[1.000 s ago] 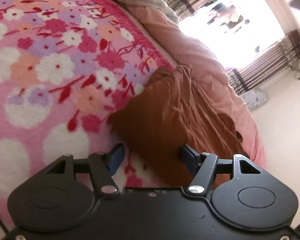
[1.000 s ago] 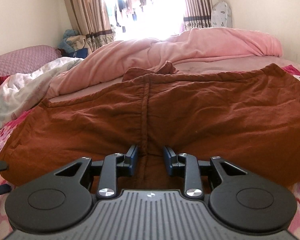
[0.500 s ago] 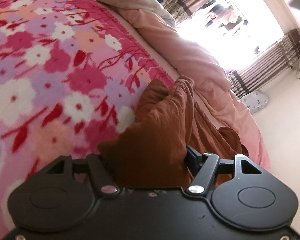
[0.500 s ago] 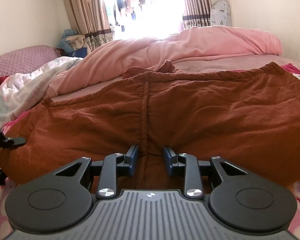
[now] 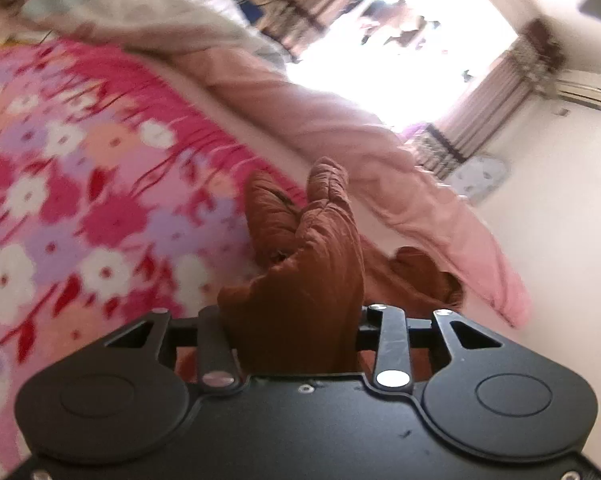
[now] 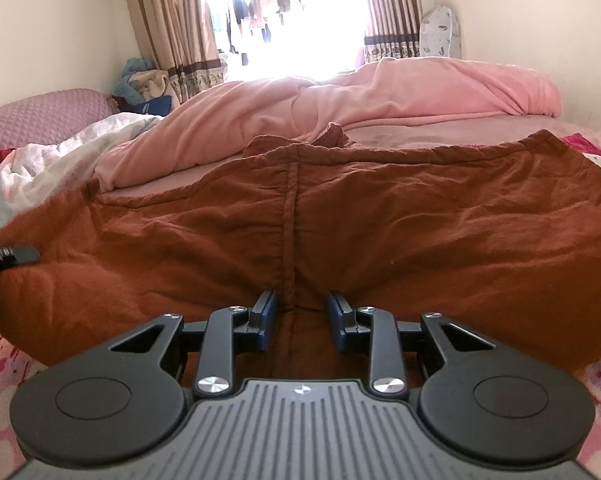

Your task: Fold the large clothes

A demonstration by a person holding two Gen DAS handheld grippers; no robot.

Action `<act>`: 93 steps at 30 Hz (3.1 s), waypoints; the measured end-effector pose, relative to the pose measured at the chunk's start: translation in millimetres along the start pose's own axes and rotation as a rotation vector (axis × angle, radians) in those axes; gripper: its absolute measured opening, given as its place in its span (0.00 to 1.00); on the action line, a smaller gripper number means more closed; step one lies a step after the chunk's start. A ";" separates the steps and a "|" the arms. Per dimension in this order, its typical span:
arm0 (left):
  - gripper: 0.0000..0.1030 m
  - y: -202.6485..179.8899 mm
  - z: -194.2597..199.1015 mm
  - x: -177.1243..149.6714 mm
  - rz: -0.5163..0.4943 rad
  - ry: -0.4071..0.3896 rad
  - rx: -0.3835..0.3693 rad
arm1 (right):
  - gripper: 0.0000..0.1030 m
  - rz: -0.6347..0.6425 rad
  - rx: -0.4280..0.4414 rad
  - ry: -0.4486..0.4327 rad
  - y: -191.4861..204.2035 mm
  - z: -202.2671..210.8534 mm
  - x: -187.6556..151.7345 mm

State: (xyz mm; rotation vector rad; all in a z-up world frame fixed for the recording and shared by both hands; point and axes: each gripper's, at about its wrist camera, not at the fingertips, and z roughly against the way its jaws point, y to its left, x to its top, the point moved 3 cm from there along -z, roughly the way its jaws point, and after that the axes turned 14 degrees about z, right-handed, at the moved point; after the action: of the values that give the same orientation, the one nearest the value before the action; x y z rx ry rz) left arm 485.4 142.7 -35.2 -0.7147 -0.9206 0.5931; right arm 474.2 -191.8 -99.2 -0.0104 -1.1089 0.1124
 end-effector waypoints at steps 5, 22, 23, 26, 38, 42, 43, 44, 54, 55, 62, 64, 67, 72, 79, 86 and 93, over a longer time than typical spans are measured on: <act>0.33 -46.1 15.3 -6.7 -0.067 -0.011 -0.082 | 0.45 -0.052 0.018 -0.005 -16.7 13.1 1.7; 0.28 -244.5 -32.1 -172.7 -0.234 0.258 -0.383 | 0.49 -0.123 -0.266 -0.008 -173.9 96.2 -32.5; 0.28 -248.0 -45.3 -188.2 -0.233 0.286 -0.374 | 0.49 -0.134 -0.279 -0.005 -181.7 100.4 -35.9; 0.30 -250.7 -89.5 -238.7 -0.261 0.347 -0.300 | 0.49 -0.172 -0.316 0.009 -206.0 113.8 -48.4; 0.67 -268.7 -64.5 -251.5 -0.405 0.470 -0.427 | 0.49 -0.251 -0.273 -0.012 -232.8 134.0 -57.8; 0.67 -247.6 -3.6 -208.8 -0.475 0.316 -0.448 | 0.55 -0.322 -0.119 -0.065 -221.1 138.3 -49.7; 0.67 -235.9 6.2 -200.7 -0.508 0.281 -0.417 | 0.60 -0.331 -0.075 -0.077 -215.9 137.5 -47.2; 0.67 -222.6 11.7 -194.1 -0.540 0.248 -0.379 | 0.63 -0.340 -0.039 -0.083 -211.3 136.0 -45.0; 0.67 -121.6 -15.5 -206.2 -0.628 0.257 -0.078 | 0.70 -0.610 0.211 -0.079 -190.6 84.1 -28.6; 0.67 -122.9 -20.1 -208.9 -0.629 0.268 -0.081 | 0.71 -0.623 0.211 -0.077 -191.3 78.8 -26.0; 0.65 -124.1 -61.2 -221.9 -0.585 0.286 -0.055 | 0.76 -0.668 0.177 -0.050 -196.2 47.1 -12.8; 0.62 -125.5 -62.2 -221.9 -0.558 0.291 -0.053 | 0.50 -0.661 0.168 -0.040 -195.4 41.7 -12.3; 0.62 -129.2 -58.3 -218.6 -0.524 0.294 -0.057 | 0.32 -0.618 0.164 -0.072 -194.4 50.2 -5.9; 0.65 -149.7 -39.1 -213.5 -0.506 0.280 -0.107 | 0.26 -0.563 0.142 -0.213 -206.0 96.4 18.7; 0.68 -154.3 -58.8 -229.6 -0.478 0.327 -0.080 | 0.25 -0.634 0.029 -0.188 -266.3 95.0 -22.3; 0.69 -135.3 -73.1 -238.7 -0.490 0.347 -0.047 | 0.25 -0.702 0.047 -0.132 -273.4 61.4 -77.7; 0.66 -132.6 -36.1 -225.4 -0.539 0.373 -0.048 | 0.46 -0.674 0.050 -0.125 -271.8 76.5 -71.2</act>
State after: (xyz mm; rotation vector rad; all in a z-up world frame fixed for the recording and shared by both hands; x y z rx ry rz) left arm 428.4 -113.8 -60.6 -0.5609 -0.7341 -0.0413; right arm 397.7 -472.5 -111.1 0.4167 -1.1818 -0.4682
